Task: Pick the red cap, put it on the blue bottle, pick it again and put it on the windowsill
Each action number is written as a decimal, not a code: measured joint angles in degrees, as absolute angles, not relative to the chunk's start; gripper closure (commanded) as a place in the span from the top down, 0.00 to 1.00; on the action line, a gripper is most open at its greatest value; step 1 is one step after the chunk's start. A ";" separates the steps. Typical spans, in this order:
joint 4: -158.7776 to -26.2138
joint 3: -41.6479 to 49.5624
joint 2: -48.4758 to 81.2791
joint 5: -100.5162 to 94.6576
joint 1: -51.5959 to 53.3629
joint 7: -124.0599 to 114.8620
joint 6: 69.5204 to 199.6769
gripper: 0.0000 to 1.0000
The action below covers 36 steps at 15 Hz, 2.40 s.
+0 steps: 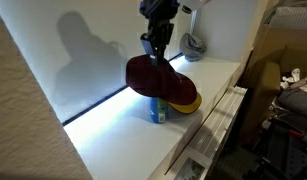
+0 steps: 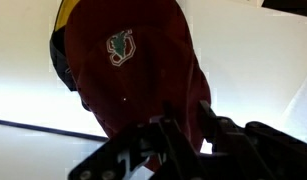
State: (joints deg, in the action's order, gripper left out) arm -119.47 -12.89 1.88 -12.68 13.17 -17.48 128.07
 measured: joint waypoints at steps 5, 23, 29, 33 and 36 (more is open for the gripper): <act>-119.47 -12.89 1.88 -12.68 13.17 -17.48 128.07 0.32; -119.46 -12.89 1.88 -12.68 13.17 -17.48 128.07 0.58; -117.71 -13.04 0.95 -16.39 13.87 -30.43 134.97 0.98; -116.43 -13.26 -0.94 -22.66 14.57 -42.30 136.73 0.98; -116.43 -13.26 -1.13 -22.68 14.59 -42.75 136.76 1.00</act>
State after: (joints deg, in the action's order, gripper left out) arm -116.43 -13.26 -1.13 -22.68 14.59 -42.75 136.76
